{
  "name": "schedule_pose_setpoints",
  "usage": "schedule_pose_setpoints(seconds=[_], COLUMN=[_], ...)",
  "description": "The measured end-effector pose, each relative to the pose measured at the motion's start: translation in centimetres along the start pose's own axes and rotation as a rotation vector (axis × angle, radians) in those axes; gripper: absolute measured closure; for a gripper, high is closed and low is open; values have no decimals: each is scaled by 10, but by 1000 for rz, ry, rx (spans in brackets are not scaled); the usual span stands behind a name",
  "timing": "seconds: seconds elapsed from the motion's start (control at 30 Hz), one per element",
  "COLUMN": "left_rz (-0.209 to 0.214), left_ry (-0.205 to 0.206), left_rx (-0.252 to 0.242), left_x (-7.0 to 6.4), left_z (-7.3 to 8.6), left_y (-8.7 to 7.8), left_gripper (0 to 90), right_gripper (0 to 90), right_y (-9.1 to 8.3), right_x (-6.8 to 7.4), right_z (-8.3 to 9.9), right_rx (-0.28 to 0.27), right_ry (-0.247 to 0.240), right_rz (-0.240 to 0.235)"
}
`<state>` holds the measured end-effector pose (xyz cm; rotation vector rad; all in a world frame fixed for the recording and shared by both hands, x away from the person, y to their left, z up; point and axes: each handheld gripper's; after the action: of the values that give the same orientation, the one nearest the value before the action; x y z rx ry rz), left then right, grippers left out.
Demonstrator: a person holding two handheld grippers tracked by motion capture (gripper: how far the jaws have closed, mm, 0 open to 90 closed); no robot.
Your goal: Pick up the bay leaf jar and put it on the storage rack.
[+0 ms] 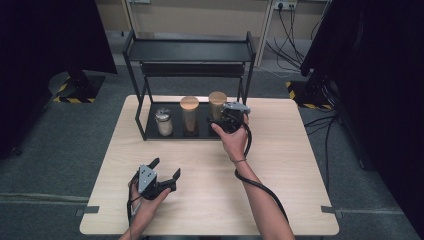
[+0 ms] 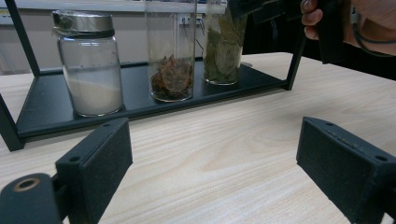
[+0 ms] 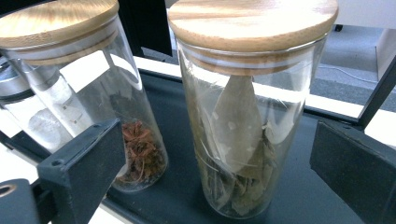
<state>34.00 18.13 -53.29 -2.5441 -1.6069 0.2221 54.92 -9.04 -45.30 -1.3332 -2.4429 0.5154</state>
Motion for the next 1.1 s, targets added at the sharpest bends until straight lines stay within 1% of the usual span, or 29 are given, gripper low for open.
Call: schedule_pose_setpoints(seconds=[0.13,0.53,1.1], left_rz=[-1,-1,-2], left_ry=[0,1,3], left_rx=[-1,-2,-2], left_x=[0,0,0], left_z=[0,0,0], left_y=[0,0,0], left_gripper=[100,99,98], right_gripper=[41,36,34], right_y=[-4,-11,-27], right_x=[1,5,8], right_z=[1,6,11], right_rx=[7,-4,-7], right_ry=[-2,-12,-36], right_rz=[-7,-27,-49])
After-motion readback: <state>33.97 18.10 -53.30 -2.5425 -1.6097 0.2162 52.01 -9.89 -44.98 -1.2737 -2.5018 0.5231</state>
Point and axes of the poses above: each handheld gripper's, and its own axes: y roughly forward along the jaws, z roughly out of its underside, x roughly to its left, and after that the axes turned 1 degree about -z, right-handed
